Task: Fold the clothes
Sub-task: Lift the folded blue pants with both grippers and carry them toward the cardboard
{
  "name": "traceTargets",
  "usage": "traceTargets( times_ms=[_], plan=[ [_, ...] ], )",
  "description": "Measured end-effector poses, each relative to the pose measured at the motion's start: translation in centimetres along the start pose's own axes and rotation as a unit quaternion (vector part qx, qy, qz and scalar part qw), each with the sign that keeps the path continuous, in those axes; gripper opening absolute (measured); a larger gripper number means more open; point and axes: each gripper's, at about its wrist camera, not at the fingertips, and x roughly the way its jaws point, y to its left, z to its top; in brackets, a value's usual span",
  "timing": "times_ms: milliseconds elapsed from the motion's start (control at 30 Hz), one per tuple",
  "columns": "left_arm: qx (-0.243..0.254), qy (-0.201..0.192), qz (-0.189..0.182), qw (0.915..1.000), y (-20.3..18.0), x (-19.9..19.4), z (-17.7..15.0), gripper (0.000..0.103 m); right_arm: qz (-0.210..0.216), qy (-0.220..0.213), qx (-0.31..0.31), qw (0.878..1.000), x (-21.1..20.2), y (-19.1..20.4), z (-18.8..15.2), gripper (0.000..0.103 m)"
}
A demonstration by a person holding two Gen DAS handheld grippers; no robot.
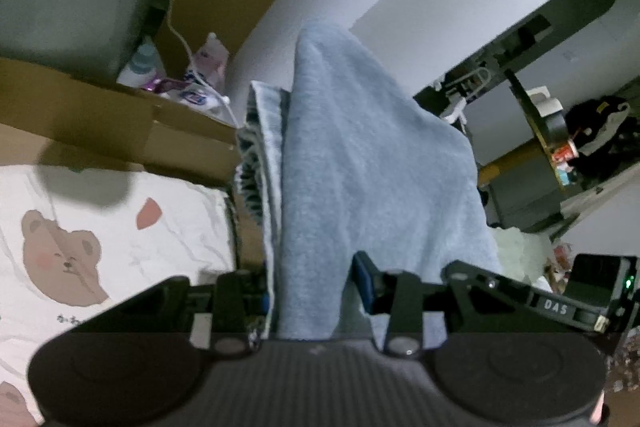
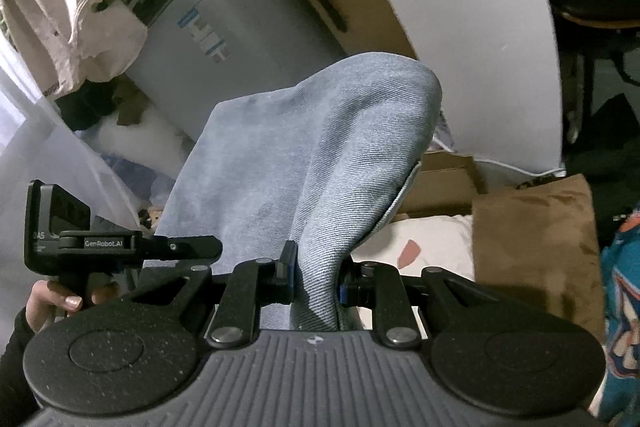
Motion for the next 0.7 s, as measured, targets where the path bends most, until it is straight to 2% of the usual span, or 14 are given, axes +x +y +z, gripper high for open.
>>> traceTargets(
  times_ms=[233,433,700],
  plan=[
    [-0.009,0.002,-0.02,0.9998,-1.4,2.3,-0.5,0.041,-0.027,-0.006,-0.011,1.0,-2.3,-0.9,0.6,0.019],
    [0.0,0.016,-0.017,0.9997,-3.1,4.2,0.4,0.041,-0.041,0.001,-0.029,0.999,-3.3,-2.4,1.6,0.019],
    [0.01,0.018,-0.014,0.9997,-5.3,9.4,1.1,0.041,-0.031,-0.014,-0.003,0.999,-3.3,-9.4,2.8,0.019]
  ],
)
